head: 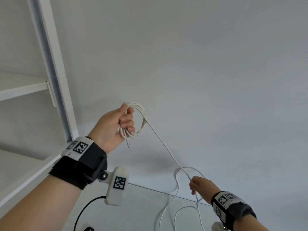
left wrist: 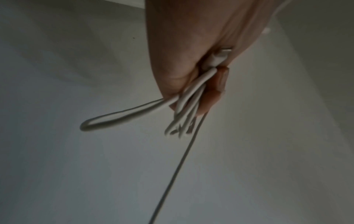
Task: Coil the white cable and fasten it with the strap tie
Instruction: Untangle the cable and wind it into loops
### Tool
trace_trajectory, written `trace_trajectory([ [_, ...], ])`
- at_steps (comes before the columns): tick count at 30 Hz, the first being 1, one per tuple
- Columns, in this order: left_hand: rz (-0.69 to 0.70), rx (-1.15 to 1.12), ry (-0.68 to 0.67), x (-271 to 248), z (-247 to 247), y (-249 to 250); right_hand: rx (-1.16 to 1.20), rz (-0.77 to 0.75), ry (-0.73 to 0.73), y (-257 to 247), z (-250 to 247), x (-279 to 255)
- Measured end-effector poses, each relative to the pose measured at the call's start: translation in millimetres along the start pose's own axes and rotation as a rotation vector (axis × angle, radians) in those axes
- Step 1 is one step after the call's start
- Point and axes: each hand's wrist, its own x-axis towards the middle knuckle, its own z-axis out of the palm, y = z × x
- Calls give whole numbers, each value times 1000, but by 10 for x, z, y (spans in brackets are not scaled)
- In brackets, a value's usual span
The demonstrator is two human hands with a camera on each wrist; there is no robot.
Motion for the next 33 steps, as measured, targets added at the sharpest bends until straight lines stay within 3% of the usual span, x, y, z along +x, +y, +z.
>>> trace_trajectory([
  [4, -25, 92, 15, -18, 86, -228, -41, 38, 85, 42, -33, 32],
  [9, -49, 94, 42, 6, 85, -395, 527, -86, 356, -231, -20, -61],
  [11, -42, 112, 59, 3, 85, -442, 621, -109, 419, -360, -47, -99],
  [14, -24, 142, 75, -8, 99, -489, 432, -160, 468, -481, -129, -124],
  [18, -13, 188, 79, -31, 105, -490, -105, -189, 237, -536, -157, -147],
  [20, -1, 185, 77, -46, 98, -477, -236, -195, 161, -546, -135, -161],
  [24, 19, 248, 28, -50, 104, -495, -255, -290, 127, -596, -78, -200],
  [29, 11, 760, 71, -56, 24, -658, -182, -447, 203, -727, -175, -272],
  [33, -32, 984, 19, -98, -68, -725, -74, -567, 292, -850, -287, -302],
])
